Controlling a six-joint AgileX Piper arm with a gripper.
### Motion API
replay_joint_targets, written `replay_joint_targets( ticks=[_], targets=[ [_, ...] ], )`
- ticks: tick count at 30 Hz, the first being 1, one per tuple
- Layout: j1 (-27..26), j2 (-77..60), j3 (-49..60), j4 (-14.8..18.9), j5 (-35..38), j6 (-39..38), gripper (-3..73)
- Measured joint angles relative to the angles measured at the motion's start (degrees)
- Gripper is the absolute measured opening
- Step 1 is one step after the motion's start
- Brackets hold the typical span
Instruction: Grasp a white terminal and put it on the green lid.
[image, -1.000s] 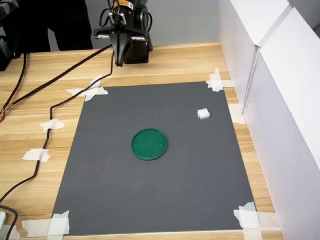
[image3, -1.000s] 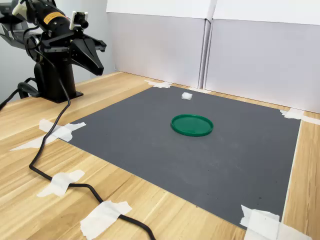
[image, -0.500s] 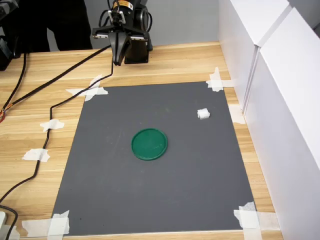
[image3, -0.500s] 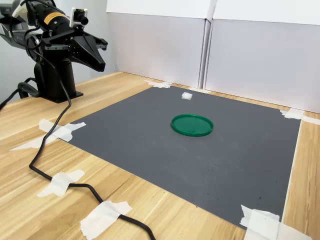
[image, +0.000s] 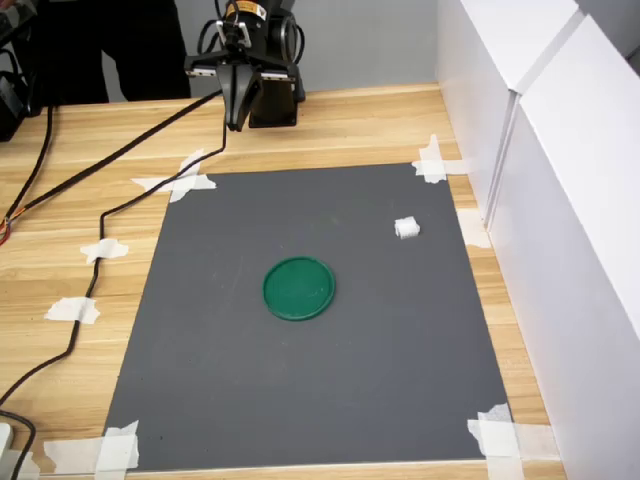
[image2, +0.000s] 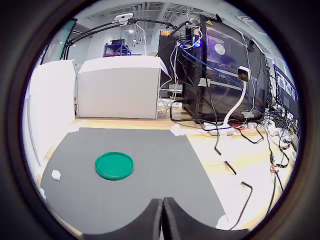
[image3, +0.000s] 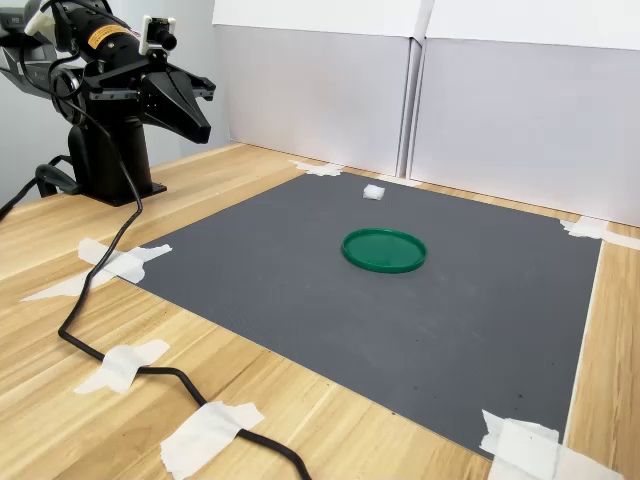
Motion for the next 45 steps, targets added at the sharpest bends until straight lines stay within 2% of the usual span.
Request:
replay_joint_targets(
  ticks=[12, 21, 28, 31, 35, 40, 45],
  targets=[
    [0.0, 0.0, -0.2, 0.87, -0.42, 0.0, -1.6],
    [0.0, 5.43, -7.84, 2.2, 5.14, 0.3, -1.6],
    [0.0, 16.71, -16.91, -0.57, 8.57, 0.34, -1.6],
    [0.0, 22.65, -21.02, -1.98, 12.32, 0.29, -1.6],
    [0.0, 31.84, -28.89, -3.23, 22.36, -0.06, -1.6],
    [0.0, 43.66, -37.64, -0.27, 28.75, -1.82, -1.6],
    [0.0, 53.38, -44.41, 3.8, 35.9, -8.56, -1.6]
  ],
)
